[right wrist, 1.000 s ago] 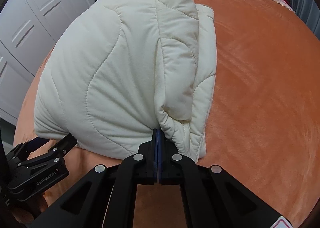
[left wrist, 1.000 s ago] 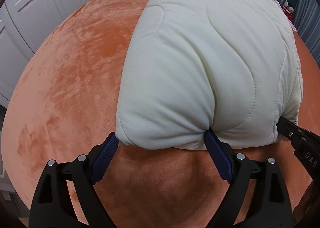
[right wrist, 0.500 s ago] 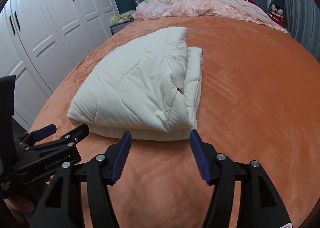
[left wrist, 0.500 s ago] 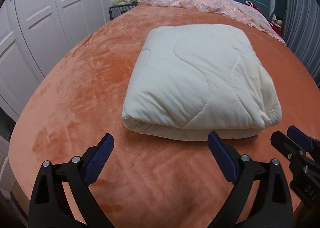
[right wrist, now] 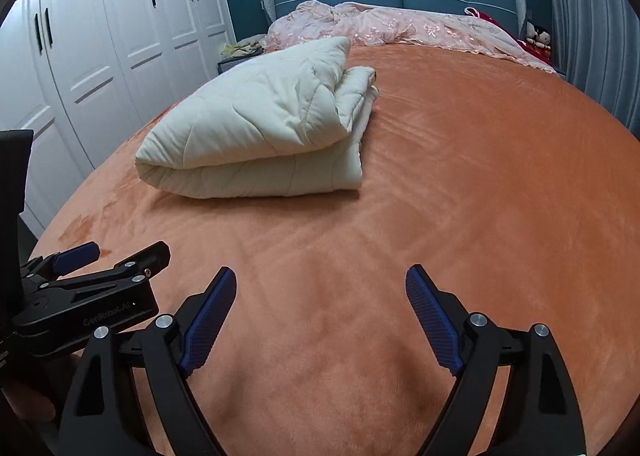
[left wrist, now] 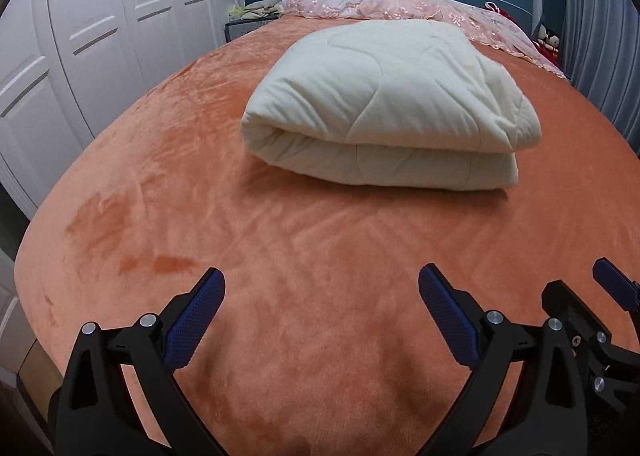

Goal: Fold large clothes

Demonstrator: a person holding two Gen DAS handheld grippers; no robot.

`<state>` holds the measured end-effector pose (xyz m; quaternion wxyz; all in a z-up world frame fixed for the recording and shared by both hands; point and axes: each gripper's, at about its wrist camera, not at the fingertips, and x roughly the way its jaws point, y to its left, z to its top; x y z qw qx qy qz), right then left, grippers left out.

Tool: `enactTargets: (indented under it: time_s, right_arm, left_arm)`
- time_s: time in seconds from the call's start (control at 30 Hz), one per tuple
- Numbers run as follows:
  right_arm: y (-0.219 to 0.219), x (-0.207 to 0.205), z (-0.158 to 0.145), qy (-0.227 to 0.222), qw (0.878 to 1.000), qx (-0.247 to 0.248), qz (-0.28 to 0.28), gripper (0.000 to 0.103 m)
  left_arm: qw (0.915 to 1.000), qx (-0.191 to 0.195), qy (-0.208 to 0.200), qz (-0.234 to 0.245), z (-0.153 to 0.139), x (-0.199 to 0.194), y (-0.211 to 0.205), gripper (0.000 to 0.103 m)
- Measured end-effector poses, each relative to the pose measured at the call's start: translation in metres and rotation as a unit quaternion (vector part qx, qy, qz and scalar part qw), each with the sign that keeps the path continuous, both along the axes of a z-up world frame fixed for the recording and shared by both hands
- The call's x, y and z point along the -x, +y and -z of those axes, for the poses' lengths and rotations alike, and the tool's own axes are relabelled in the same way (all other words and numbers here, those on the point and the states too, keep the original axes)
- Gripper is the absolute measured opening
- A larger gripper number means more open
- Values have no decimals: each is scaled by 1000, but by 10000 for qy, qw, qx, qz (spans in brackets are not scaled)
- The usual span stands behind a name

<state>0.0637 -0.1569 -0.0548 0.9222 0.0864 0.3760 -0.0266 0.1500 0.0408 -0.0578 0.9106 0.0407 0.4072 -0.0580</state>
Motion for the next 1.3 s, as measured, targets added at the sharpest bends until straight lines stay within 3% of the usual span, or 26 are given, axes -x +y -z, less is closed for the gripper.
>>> enactTargets:
  time_s: [0.27, 0.5, 0.63, 1.3]
  right_arm:
    - [3, 14, 28, 268, 9994, 162, 115, 85]
    - [12, 21, 39, 209, 9987, 454, 136, 86]
    - [13, 19, 42, 268, 9988, 406, 98, 91]
    - [14, 19, 44, 294, 9986, 422, 88, 92]
  left_arm:
    - [9997, 119, 135, -162, 27, 19, 12, 95]
    - [9999, -76, -121, -17, 37, 31, 10, 95]
    - [9998, -15, -208, -57, 40, 32, 10, 97]
    - [9997, -121, -191, -69, 42, 33, 5, 98]
